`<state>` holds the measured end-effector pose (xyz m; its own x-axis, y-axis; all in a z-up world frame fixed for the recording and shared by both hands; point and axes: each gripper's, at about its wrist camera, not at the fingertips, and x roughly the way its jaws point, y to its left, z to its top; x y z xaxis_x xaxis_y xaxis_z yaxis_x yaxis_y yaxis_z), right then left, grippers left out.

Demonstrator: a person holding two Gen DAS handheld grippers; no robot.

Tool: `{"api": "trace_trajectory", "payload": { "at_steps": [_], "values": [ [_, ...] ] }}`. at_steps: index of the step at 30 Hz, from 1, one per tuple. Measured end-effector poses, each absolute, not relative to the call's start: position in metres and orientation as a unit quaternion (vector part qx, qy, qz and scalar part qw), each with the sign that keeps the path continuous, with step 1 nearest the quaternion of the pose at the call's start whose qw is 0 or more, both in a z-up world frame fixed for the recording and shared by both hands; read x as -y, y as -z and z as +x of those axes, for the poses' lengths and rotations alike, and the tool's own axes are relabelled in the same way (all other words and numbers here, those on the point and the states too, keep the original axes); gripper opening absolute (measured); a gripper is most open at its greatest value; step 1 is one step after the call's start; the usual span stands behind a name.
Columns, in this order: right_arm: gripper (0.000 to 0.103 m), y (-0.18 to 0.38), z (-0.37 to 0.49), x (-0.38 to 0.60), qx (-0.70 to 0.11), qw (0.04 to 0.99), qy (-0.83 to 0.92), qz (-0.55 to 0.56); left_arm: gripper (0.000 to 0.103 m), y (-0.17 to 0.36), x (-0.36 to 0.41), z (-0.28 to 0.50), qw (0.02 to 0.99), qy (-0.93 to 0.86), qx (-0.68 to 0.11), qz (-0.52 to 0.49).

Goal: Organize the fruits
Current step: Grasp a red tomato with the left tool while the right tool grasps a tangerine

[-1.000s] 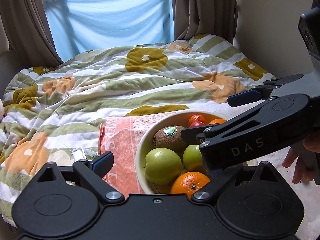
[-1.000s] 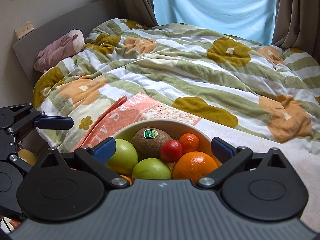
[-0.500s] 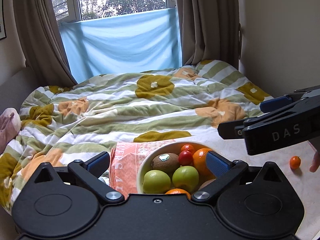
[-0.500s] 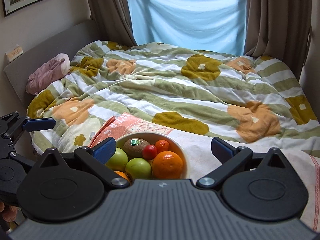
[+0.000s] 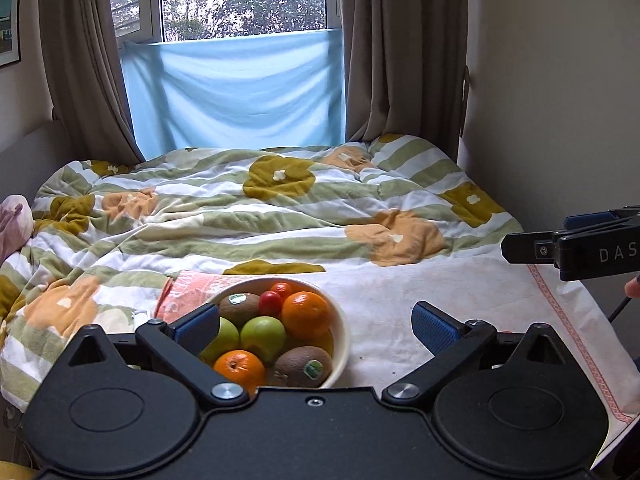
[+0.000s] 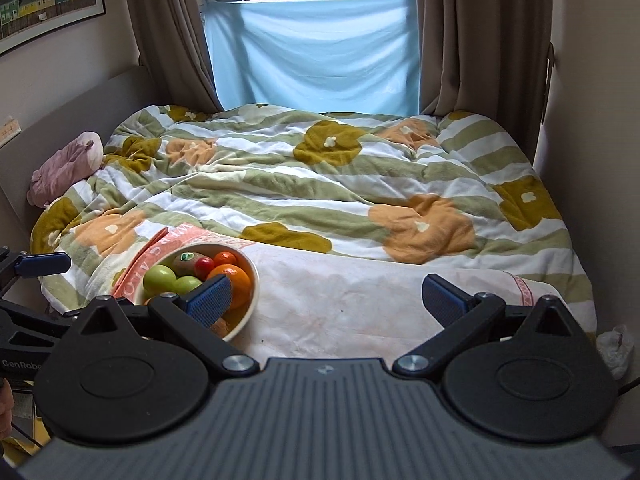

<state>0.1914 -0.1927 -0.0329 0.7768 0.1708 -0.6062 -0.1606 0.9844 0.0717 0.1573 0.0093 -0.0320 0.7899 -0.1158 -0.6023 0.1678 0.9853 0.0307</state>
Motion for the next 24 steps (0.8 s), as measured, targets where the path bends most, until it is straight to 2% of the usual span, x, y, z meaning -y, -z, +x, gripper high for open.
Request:
{"api": "trace_trajectory", "payload": {
  "at_steps": [6, 13, 24],
  "values": [
    [0.103, 0.055, 0.175, 0.242, -0.334, 0.939, -0.083, 0.011, 0.103, 0.051, 0.042, 0.142, 0.941, 0.09, -0.323, 0.04],
    [0.103, 0.098, 0.168, 0.278, -0.346, 0.934, -0.092, 0.005, 0.102, 0.096, 0.094, 0.131, 0.934, 0.105, -0.34, 0.042],
    [0.103, 0.169, 0.183, 0.293, -0.367, 0.924, -0.104, -0.002, 0.087, 0.172, 0.142, 0.146, 0.917, 0.117, -0.373, 0.078]
  ]
}}
